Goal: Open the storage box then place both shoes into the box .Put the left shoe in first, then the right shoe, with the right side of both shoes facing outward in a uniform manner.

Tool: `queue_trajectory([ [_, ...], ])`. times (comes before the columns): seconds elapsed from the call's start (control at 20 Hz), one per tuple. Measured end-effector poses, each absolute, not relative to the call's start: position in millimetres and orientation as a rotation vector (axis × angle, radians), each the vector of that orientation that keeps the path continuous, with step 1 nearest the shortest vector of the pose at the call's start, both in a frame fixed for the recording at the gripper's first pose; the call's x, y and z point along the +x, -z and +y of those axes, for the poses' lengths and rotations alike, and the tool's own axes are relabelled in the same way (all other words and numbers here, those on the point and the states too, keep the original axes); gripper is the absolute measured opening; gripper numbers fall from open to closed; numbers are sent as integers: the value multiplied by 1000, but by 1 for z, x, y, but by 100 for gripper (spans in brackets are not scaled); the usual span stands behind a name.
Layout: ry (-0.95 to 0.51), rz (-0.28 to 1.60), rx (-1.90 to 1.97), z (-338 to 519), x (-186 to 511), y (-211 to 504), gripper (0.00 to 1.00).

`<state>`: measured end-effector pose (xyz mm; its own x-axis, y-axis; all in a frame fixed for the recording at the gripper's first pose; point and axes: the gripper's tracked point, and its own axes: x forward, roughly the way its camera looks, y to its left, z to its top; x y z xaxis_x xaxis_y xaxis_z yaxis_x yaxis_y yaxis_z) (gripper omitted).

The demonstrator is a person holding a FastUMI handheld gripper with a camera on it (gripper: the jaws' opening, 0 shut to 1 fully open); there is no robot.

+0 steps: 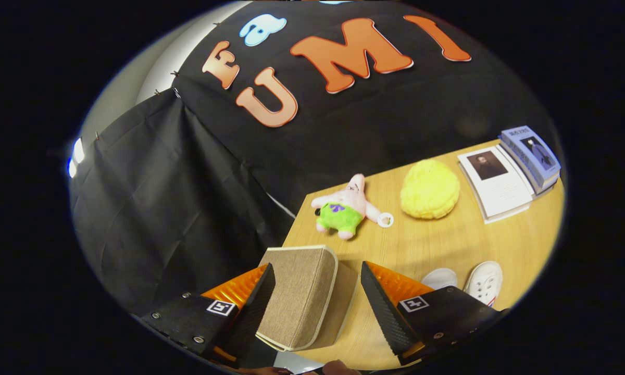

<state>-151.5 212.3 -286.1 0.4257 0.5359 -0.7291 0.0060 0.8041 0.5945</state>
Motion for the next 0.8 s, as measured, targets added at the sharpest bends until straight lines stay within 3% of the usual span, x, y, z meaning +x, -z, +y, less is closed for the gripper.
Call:
queue_trajectory([
  [0.35, -459, 1323, 662, 263, -215, 347, 99],
  [0.8, -514, 1426, 773, 308, -247, 384, 97],
])
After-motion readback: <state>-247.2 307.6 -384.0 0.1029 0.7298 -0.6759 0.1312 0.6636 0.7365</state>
